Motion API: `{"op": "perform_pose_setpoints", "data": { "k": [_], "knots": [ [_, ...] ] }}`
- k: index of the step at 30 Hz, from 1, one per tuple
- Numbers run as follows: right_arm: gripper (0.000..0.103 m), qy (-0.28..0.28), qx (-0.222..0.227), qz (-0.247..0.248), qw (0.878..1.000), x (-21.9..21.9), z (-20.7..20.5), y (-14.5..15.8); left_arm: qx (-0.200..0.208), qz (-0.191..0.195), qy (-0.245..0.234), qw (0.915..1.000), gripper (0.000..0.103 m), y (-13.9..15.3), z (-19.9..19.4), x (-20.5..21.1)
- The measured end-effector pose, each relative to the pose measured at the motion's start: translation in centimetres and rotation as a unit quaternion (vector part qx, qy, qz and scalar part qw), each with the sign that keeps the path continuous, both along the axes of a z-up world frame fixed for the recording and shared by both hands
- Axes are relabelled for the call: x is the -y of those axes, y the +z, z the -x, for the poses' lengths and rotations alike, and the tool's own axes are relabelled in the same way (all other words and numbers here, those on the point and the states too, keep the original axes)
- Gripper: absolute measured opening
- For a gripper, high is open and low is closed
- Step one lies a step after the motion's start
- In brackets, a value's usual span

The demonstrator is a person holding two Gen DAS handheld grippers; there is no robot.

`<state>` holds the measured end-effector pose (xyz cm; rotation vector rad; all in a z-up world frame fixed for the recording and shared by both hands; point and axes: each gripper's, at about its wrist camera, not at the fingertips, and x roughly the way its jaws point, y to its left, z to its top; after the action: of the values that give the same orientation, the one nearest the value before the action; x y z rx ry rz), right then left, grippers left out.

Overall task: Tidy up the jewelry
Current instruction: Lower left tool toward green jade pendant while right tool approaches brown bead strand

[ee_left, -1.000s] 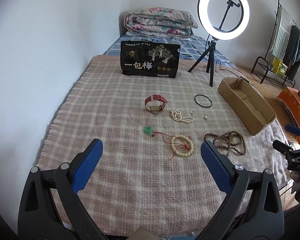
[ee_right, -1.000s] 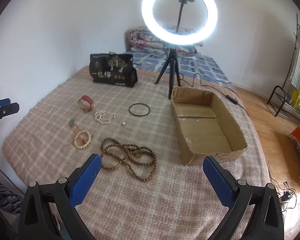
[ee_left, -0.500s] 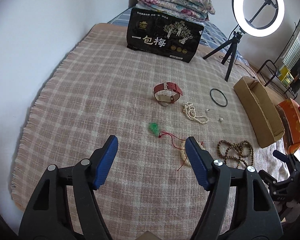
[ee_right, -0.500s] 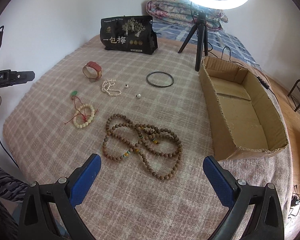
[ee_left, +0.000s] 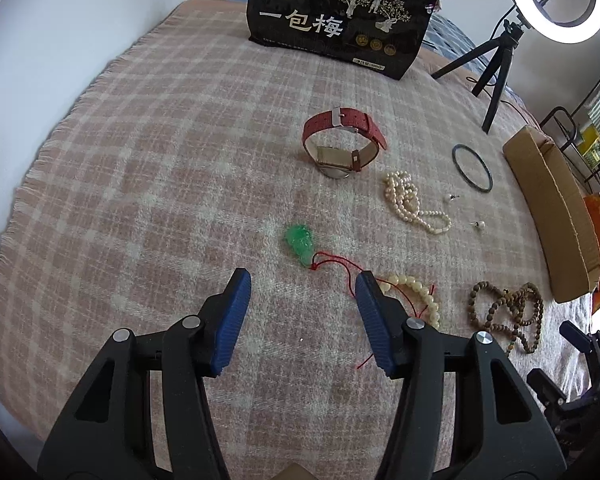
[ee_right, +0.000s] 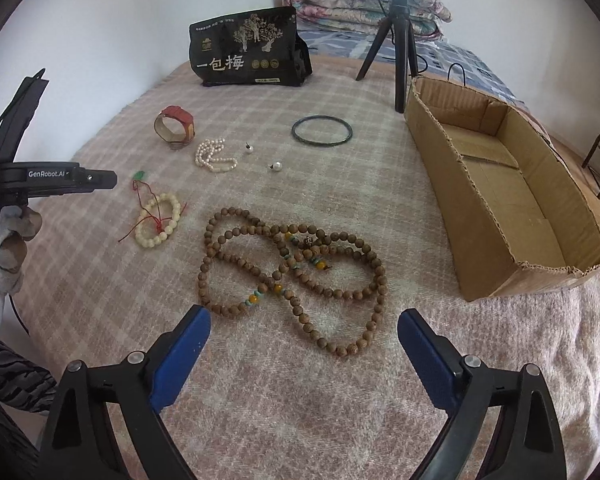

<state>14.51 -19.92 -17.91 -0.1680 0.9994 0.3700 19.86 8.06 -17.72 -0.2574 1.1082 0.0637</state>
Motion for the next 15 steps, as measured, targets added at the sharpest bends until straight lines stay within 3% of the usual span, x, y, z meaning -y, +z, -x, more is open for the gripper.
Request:
{"op": "perform_pose_setpoints", "data": {
  "k": [4,15],
  "knots": [
    [0.096,0.023,-0.001,0.01,1.0,-0.8,-0.6,-0.2,-0.012,0.025,0.012,0.9995,0.056,-0.5,-1.0,-0.5],
    [0.096,0.054,-0.008,0.051,0.997,-2.6,-2.1,-1.8,-0.029,0.027,0.042,0.9983,0.056,-2.4,-2.0,-1.7]
  ]
}}
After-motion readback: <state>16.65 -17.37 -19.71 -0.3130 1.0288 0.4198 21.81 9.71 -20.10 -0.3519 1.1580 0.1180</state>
